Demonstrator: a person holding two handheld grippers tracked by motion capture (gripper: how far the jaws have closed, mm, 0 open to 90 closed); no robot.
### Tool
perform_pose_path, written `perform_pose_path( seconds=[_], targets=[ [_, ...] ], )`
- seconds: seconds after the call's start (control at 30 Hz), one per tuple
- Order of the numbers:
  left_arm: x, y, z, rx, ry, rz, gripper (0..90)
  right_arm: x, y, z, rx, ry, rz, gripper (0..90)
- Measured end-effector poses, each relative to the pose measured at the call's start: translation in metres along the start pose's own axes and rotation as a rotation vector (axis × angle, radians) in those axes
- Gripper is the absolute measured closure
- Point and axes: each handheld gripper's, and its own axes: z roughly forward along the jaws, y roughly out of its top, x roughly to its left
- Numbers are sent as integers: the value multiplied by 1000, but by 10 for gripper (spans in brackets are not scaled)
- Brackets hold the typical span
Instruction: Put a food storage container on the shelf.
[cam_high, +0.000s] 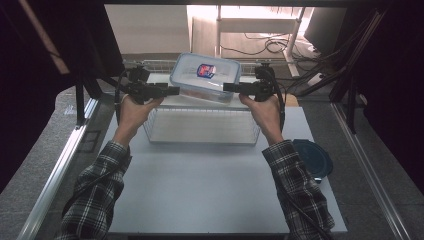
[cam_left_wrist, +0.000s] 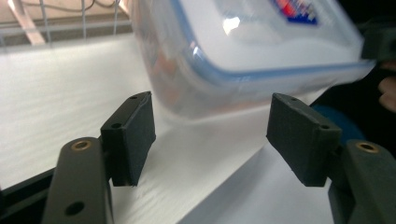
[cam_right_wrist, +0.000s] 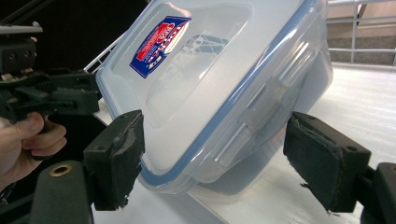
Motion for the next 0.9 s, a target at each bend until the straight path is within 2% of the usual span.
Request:
perform_pose_path(
  seconds=[0.1, 0.13, 0.17, 0.2, 0.27, 0.37, 0.4, 0.43, 0.47, 0.5, 0.57, 0.77, 0.9],
  targets=[
    [0, 5, -1, -17, -13, -7, 305, 1, 4, 0, 29, -9, -7, 190],
    [-1, 8, -2, -30, -28, -16, 298, 2, 6, 2, 42, -23, -11, 116],
    [-1, 8, -2, -30, -28, -16, 293, 2, 6, 2, 42, -23, -11, 116],
    [-2, 10, -2, -47, -35, -22, 285, 3, 8, 0, 14, -66, -29, 111],
    [-2, 11, -2, -52, -30, -21, 273, 3, 9, -1, 9, -72, -37, 114],
    [0, 17, -1, -71, 3, -30, 284, 7, 10, -5, 2, -76, -71, 180],
    [2, 19, -1, -80, 2, -43, 306, 9, 10, -6, 8, -87, -83, 224],
    [4, 23, 3, -80, -26, -69, 379, 12, 10, -7, 23, -96, -85, 255],
    [4, 25, 5, -73, -25, -76, 421, 12, 10, -8, 21, -99, -85, 281],
    [4, 25, 5, -73, -25, -76, 429, 12, 10, -8, 21, -99, -85, 281],
    [2, 26, 10, -43, 10, -78, 448, 13, 11, -10, 25, -104, -93, 310],
    [-2, 19, 3, -65, 13, -89, 474, 12, 13, -12, 30, -94, -96, 374],
    [-9, 11, -8, -70, 28, -64, 490, 13, 13, -8, 20, -93, -98, 380]
  ],
)
